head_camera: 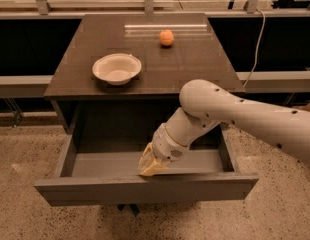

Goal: Open top drawer

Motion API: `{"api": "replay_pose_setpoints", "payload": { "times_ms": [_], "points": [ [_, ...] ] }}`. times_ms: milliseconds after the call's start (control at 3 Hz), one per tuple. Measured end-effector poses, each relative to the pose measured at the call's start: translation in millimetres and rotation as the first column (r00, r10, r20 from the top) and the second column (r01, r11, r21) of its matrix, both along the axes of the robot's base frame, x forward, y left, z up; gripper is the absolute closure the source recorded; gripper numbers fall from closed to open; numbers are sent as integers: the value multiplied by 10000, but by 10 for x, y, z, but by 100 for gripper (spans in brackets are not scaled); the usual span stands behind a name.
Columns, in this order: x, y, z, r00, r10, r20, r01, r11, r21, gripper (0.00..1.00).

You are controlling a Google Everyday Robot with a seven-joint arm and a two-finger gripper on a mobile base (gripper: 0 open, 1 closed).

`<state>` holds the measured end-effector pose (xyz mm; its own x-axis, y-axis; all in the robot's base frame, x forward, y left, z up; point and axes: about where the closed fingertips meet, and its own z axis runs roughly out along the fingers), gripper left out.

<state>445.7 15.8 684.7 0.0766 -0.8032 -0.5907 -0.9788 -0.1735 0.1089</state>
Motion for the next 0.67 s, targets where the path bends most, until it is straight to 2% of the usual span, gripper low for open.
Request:
{"api": "replay_pose_setpoints", "payload": {
  "times_ms": [333,667],
  "points": [
    [-146,9,69,9996,83,-264,-78,9998,166,100],
    [1,-129,78,9998,-95,-149,99,9996,280,100]
  ]
}}
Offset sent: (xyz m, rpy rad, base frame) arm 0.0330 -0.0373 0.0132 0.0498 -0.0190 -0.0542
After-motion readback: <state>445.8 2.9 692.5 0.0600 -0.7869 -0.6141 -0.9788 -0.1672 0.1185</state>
